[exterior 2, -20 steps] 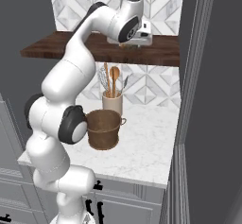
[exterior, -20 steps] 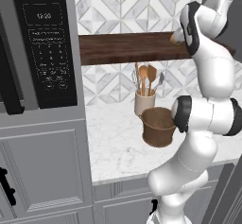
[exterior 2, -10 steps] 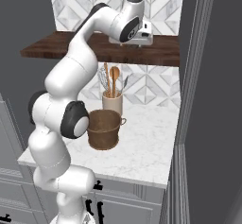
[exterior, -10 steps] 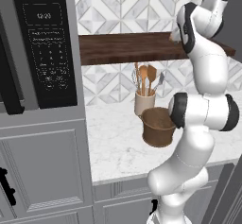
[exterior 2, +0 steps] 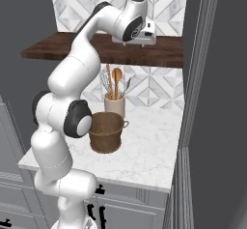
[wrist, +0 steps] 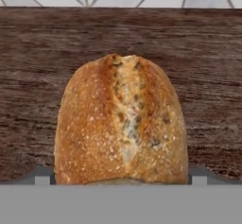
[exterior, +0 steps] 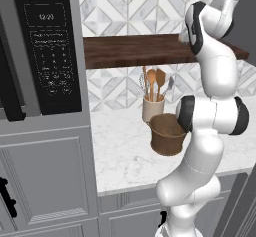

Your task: Open the cabinet, pick up the bread from the cabinet and place it in the basket. Then move the basket to the dining counter.

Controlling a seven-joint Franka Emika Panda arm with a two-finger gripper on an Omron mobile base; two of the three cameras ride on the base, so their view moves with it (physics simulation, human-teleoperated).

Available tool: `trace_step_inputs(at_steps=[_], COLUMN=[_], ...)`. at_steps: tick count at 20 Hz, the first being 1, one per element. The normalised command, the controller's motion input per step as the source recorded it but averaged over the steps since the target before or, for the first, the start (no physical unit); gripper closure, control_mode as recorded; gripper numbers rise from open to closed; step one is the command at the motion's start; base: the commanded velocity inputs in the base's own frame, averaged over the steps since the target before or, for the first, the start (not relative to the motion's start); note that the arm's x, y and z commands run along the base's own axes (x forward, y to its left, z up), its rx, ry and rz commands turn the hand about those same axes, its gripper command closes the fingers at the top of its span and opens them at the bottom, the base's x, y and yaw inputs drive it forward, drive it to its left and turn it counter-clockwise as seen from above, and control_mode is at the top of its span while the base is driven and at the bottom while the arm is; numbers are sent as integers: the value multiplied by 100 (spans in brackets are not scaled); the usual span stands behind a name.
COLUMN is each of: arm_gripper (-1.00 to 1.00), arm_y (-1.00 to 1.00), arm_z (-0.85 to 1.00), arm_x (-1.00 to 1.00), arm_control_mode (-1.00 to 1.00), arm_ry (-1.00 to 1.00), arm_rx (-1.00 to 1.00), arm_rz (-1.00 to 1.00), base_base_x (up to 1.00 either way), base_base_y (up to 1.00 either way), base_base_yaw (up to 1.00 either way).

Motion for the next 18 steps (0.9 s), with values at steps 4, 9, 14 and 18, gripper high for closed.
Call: trace_step_inputs(at_steps=[4, 9, 14, 18], arm_gripper=[-100, -100, -100, -100], arm_y=[6, 0, 0, 5], arm_z=[4, 17, 25, 16], arm_x=[0, 0, 0, -21], arm_control_mode=[-100, -100, -100, -100], arm_ry=[-2, -1, -1, 0], arm_rx=[0, 0, 0, 0], arm_rz=[0, 0, 0, 0], base_base_x=[0, 0, 0, 0], base_base_y=[0, 0, 0, 0], base_base_yaw=[0, 0, 0, 0])
